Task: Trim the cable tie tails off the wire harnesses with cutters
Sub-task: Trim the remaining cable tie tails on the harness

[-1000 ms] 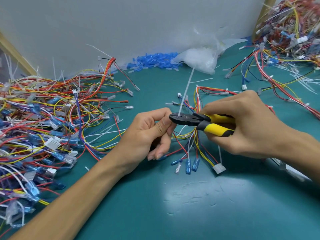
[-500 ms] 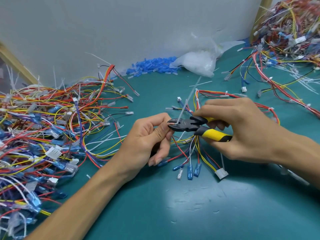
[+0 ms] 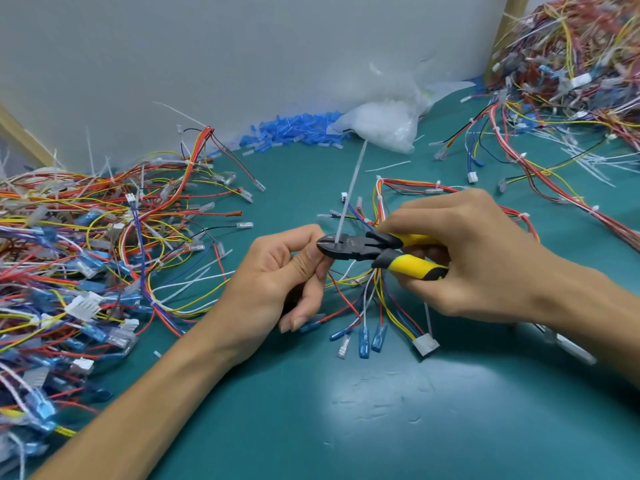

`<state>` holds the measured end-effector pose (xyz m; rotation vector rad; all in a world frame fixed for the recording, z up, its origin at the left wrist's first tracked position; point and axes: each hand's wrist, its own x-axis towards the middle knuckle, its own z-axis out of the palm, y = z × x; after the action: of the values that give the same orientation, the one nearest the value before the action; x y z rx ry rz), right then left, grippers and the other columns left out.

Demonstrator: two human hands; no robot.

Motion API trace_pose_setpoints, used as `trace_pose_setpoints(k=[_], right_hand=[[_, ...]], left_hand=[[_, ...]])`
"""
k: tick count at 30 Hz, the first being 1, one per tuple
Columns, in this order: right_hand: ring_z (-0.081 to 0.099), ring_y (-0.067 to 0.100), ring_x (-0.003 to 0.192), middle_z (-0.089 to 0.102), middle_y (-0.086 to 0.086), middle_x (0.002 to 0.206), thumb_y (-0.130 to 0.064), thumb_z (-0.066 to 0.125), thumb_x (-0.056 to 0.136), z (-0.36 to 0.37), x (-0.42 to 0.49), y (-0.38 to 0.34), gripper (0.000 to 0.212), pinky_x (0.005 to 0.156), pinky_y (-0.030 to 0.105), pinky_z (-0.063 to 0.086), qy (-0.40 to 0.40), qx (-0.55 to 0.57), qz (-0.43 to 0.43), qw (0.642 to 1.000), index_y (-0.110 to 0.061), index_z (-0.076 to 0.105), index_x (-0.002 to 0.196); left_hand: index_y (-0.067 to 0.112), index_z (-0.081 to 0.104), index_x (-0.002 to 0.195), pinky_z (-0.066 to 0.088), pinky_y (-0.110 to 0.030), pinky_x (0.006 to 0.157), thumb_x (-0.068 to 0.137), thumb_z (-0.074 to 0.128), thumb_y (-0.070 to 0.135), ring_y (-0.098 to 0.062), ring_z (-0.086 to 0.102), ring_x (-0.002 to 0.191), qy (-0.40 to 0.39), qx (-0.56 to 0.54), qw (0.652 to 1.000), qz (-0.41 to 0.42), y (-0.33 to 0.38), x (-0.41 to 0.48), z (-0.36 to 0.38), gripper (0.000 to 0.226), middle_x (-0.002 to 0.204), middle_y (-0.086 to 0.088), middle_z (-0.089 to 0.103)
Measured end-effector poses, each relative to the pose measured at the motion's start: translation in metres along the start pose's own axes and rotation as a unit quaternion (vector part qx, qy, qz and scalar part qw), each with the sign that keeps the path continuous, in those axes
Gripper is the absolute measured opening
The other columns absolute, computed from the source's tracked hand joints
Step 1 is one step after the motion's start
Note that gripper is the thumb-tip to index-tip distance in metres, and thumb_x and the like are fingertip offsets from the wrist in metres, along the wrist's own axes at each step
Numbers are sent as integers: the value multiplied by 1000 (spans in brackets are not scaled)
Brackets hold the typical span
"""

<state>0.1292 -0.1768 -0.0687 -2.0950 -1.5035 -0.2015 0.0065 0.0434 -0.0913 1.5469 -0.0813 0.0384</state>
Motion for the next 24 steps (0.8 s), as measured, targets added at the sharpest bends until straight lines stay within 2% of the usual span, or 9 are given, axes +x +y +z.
trace_pose_setpoints(k=[4, 6, 9, 11, 16, 19, 21, 24], right_hand=[[51, 21, 73, 53, -13, 84, -27, 70, 86, -1, 0, 1, 21, 65, 43, 48, -10, 1, 1, 1000, -17, 71, 104], [49, 23, 71, 54, -11, 80, -29, 68, 87, -1, -1, 2, 18, 63, 43, 47, -10, -2, -1, 1000, -16, 71, 99], [44, 29, 66, 52, 1, 68, -33, 59, 85, -2, 0, 2, 25, 56, 41, 42, -5, -9, 5, 1000, -10, 68, 82], [41, 28, 63, 49, 3, 64, -32, 60, 84, -2, 0, 0, 24, 54, 41, 40, 0, 0, 4, 1000, -10, 66, 76], [38, 25, 63, 50, 5, 64, -27, 66, 87, 3, 0, 2, 21, 55, 41, 39, 9, 31, 6, 999, -9, 69, 78], [44, 15, 65, 52, -8, 70, -25, 72, 89, 4, 1, 2, 11, 58, 32, 40, 21, 26, -8, 999, -15, 76, 93], [47, 4, 71, 51, -16, 78, -25, 74, 91, 5, 0, 2, 22, 64, 25, 42, 30, 27, -18, 999, -19, 78, 111], [51, 3, 81, 58, -10, 92, -24, 80, 92, 6, 0, 6, 39, 75, 23, 45, 21, 27, -19, 999, -20, 73, 130]], left_hand=[[16, 53, 78, 7, -40, 37, 104, 46, 28, -16, 22, 30, 6, 4, 1000, 1, -1, 1, 1, 29, 38, 2, 44], [14, 51, 79, 6, -40, 37, 105, 45, 25, -15, 22, 30, 9, 6, 1000, -3, -1, 1, 1, 29, 38, 1, 44], [13, 50, 79, 7, -41, 37, 105, 44, 24, -14, 23, 29, 10, 8, 1000, -10, -1, 1, 1, 29, 38, 1, 45], [15, 52, 79, 6, -41, 37, 105, 45, 25, -13, 24, 29, 8, 5, 1000, -12, 0, 0, 1, 29, 38, 1, 45], [16, 53, 78, 7, -43, 37, 105, 44, 27, -16, 23, 30, 8, 11, 1000, -7, 0, 1, 1, 30, 38, 1, 44], [16, 52, 78, 7, -42, 36, 105, 45, 27, -16, 23, 30, 9, 16, 1000, -2, 0, 1, 0, 30, 38, 1, 44], [18, 53, 77, 11, -42, 35, 104, 46, 29, -16, 22, 31, 11, 18, 1000, 1, 0, 1, 1, 29, 38, 1, 44], [19, 53, 76, 22, -49, 33, 103, 46, 29, -17, 21, 31, 23, 16, 1000, -1, 1, 1, 2, 30, 37, 1, 44]])
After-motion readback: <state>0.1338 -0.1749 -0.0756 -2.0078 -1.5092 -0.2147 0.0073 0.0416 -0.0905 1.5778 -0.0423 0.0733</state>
